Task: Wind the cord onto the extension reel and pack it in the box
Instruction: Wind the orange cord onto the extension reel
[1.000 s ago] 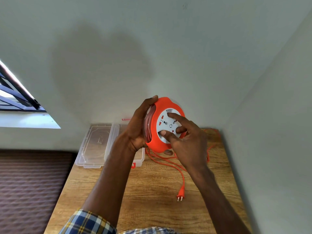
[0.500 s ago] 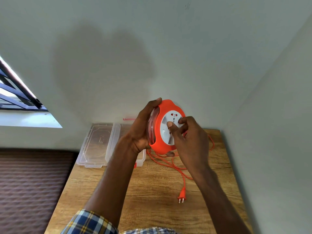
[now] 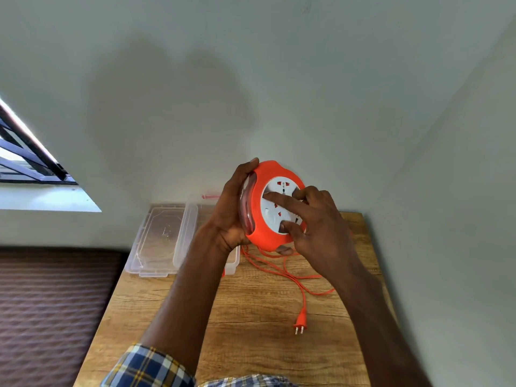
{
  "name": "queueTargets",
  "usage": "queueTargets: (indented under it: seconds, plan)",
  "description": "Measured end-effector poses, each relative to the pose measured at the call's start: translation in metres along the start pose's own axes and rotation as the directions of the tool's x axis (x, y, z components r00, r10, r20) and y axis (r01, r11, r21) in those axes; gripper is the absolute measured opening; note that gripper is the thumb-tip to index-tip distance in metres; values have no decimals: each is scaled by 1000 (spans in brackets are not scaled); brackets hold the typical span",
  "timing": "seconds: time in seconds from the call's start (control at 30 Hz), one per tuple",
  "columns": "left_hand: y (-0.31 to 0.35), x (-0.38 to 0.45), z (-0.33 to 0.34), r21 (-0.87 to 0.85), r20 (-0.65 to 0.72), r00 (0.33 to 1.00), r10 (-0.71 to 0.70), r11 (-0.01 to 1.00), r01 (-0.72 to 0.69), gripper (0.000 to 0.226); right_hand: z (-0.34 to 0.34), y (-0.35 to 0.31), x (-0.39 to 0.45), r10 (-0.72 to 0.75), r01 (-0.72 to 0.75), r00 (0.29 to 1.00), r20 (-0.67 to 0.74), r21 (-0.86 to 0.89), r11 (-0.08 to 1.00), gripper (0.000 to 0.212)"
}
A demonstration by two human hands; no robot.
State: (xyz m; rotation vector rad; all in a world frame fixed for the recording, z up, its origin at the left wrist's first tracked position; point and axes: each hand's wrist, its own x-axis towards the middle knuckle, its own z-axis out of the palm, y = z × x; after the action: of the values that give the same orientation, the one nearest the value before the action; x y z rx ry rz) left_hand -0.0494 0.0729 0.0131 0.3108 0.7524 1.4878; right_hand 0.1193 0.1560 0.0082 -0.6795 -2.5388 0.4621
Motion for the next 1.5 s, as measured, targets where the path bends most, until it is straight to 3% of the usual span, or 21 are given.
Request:
queueTargets:
  seconds: [0.13,0.23,0.37,0.47,0.53,0.67,0.73,0.87,1.0,1.1,1.33,1.43,1.5]
  plan:
    - [-1,0,6,40,-9,1000,-8,999,9,63,3,0,-1,97,-95,993,-64,21,995,67]
    - [1,-1,11,48,7,1000,-12,999,12,60,3,-6,-4,222,-200,966,-129,163,966,71]
    - [-2,0,16,50,27,1000,2,999,-3,63,10,-21,-2,510,-389,835,-206,434,813,69]
    - [-5,2,16,75,11,1000,1,997,-2,66,14,-26,3,624,-474,769,-137,532,701,68]
    - [-5,2,15,80,8,1000,-2,997,2,63,11,-24,2,593,-467,795,-130,492,735,61]
    - [-4,1,14,60,34,999,0,998,-2,62,2,-18,-4,407,-345,886,-221,269,899,62]
    - [-2,0,14,51,64,998,-4,999,1,60,-4,-11,-4,312,-261,916,-251,219,940,49]
    - [0,0,10,27,45,999,4,1000,-6,64,-12,2,-4,100,-76,989,-107,208,975,46]
    - [3,-3,6,-19,73,997,7,1000,-6,61,-15,8,-6,22,-29,999,41,201,979,59]
    - [2,-3,2,2,93,996,-15,1000,15,61,-16,11,-5,-23,14,998,55,159,987,61]
    - [0,-1,3,20,80,997,-14,1000,13,57,-10,1,-7,-14,8,996,-88,-60,998,58]
    - [2,1,7,37,67,998,5,999,-8,58,-2,-13,-9,207,-174,959,-195,171,970,61]
    - [3,2,10,68,59,998,-2,998,-2,60,6,-25,-7,440,-345,871,-216,367,864,65]
